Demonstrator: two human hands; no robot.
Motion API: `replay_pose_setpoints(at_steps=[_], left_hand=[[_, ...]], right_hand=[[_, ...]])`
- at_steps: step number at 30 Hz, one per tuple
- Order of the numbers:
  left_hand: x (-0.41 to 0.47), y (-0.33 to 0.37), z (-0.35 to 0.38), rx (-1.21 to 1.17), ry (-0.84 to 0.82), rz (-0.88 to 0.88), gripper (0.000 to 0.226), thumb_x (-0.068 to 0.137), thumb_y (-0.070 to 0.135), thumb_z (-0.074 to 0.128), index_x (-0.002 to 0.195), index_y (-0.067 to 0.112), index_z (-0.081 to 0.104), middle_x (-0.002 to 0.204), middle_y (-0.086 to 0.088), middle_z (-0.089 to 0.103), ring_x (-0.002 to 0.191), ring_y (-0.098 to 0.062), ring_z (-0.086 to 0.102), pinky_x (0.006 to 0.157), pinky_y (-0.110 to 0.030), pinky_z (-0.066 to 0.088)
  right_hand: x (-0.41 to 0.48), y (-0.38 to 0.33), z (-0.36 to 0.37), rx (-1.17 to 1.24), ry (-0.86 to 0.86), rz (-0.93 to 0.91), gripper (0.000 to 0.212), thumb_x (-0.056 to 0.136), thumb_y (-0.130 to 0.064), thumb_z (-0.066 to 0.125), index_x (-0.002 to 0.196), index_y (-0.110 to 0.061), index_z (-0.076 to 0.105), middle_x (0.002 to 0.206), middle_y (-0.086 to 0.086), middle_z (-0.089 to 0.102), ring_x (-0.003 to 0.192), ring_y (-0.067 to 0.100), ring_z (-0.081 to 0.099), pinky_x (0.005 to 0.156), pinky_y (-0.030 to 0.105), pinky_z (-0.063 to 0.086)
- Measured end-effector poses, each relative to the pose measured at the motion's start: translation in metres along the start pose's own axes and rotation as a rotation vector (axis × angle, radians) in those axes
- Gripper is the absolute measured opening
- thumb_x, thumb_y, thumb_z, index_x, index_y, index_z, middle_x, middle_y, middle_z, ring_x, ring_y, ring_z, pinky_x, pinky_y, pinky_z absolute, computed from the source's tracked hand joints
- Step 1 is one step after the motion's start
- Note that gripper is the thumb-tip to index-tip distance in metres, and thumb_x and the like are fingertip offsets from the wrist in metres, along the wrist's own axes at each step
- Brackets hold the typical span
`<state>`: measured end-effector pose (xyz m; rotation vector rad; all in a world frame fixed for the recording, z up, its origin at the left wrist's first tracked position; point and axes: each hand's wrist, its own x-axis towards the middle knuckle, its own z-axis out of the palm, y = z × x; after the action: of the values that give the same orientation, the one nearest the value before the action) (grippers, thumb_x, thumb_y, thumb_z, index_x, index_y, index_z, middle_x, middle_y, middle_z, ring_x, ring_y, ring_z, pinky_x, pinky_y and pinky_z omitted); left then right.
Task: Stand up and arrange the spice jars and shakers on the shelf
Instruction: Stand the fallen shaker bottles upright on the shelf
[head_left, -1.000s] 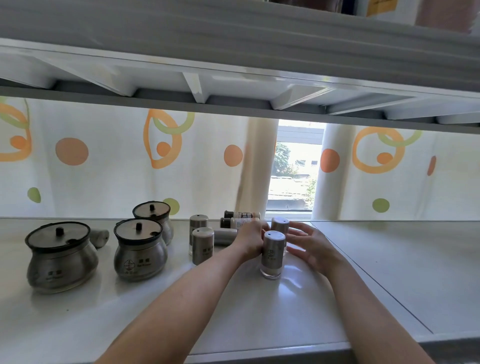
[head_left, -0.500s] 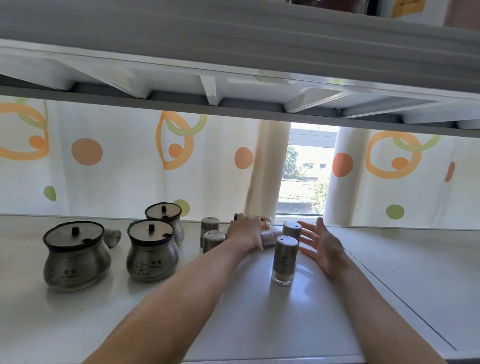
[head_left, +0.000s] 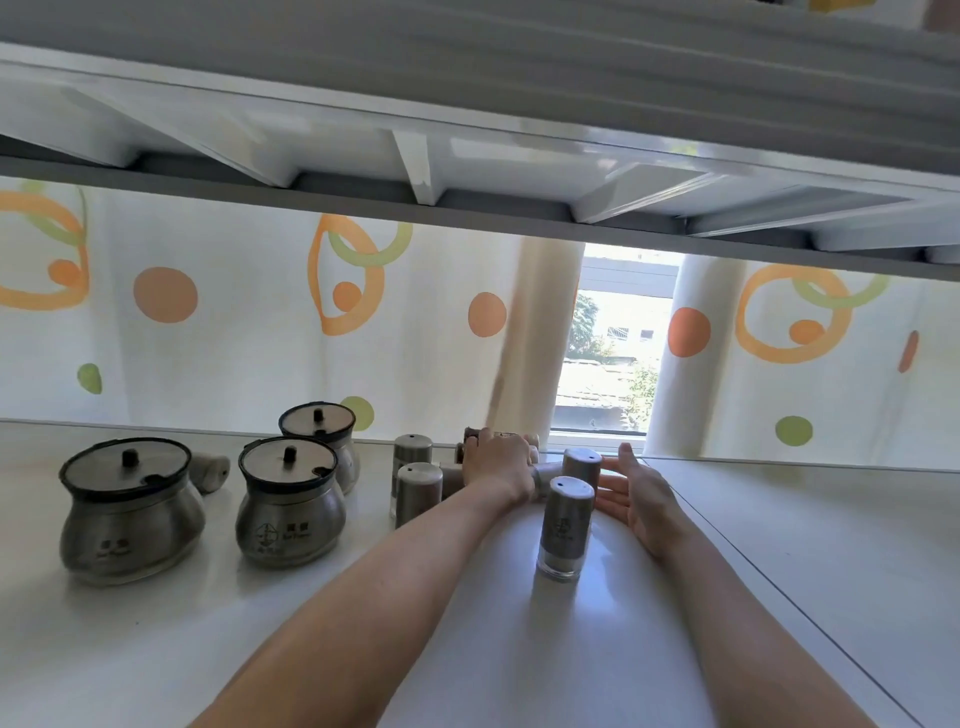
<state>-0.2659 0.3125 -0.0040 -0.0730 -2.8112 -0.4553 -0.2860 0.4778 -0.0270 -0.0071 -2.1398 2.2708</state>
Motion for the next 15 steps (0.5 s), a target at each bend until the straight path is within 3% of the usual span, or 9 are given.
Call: replay_pose_setpoints(at_steps=[4,8,15], left_hand=[[0.0,0.002,0.012,-0.167,0.017,-0.055,0.028,0.09,0.023,0.046,0.106,0.021,0.069,0.129,-0.01,0.058,0.136,-0.031,0.032,0.109,-0.038,0.028],[0.001,0.002,0.021,-0.27,0.056,-0.054,0.027,0.089,0.029,0.046,0.095,0.023,0.072,0.122,-0.007,0.065,0.136,-0.03,0.035,0.111,-0.042,0.025],[0.002,0.001,0.022,-0.242,0.085,-0.024,0.022,0.084,0.029,0.056,0.1,0.023,0.068,0.112,-0.003,0.068,0.119,-0.024,0.049,0.098,-0.035,0.028]], right_hand=[[0.005,0.001,-0.002,0.032,-0.014,0.047,0.053,0.1,-0.04,0.028,0.117,0.003,0.054,0.107,0.023,0.06,0.095,0.033,0.06,0.085,0.038,0.049],[0.004,0.0,-0.002,0.026,-0.046,0.03,0.045,0.101,-0.039,0.029,0.113,-0.004,0.056,0.094,0.015,0.064,0.085,0.025,0.062,0.072,0.032,0.051],[-0.001,-0.002,-0.001,-0.063,-0.065,-0.073,0.036,0.099,-0.044,0.032,0.104,-0.027,0.063,0.11,0.006,0.064,0.097,0.019,0.063,0.073,0.03,0.05]])
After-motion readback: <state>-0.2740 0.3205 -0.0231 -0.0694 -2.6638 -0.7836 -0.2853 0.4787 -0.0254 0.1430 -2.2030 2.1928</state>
